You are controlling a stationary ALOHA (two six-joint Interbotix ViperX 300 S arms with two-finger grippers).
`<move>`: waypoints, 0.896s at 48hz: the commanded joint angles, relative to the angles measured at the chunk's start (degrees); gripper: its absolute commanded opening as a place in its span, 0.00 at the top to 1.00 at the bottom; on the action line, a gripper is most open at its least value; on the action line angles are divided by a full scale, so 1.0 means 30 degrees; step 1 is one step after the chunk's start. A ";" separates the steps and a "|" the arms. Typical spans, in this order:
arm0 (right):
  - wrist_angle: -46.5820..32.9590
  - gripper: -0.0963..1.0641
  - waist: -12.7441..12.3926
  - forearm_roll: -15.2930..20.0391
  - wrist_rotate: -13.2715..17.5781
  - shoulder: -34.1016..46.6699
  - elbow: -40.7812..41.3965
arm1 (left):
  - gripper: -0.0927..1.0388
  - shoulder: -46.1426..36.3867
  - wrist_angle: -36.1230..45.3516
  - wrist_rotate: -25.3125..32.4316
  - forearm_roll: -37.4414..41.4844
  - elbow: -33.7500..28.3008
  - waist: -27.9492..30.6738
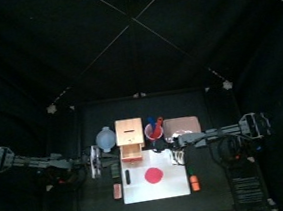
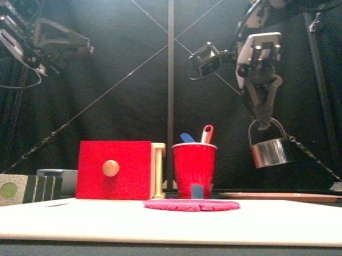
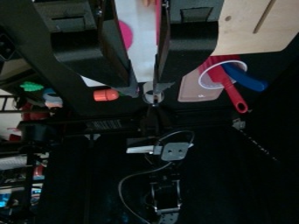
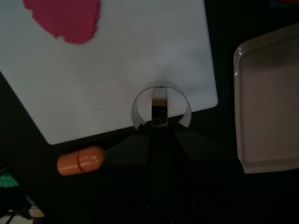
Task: Get the cutter from the drawer then cut the dough then place the extra dough in the bowl
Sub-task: Place the cutter on the board
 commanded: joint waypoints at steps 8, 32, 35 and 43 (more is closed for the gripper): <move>-0.3516 0.50 0.1523 0.0205 0.0352 -0.0850 0.1934 | 0.34 0.0029 -0.0088 -0.0029 -0.0967 -0.0498 0.1348; -0.6357 0.48 0.1904 0.0088 0.1436 -0.0088 0.3018 | 0.34 0.0059 -0.0059 0.0029 -0.1641 -0.0410 0.2197; -0.6357 0.46 0.1992 0.0117 0.1436 -0.0029 0.2959 | 0.34 0.0029 -0.0059 0.0000 -0.1611 -0.0410 0.2197; -0.6416 0.31 0.2051 0.0205 0.1465 -0.0059 0.2666 | 0.34 0.0088 -0.0088 0.0000 -0.1670 -0.0381 0.2344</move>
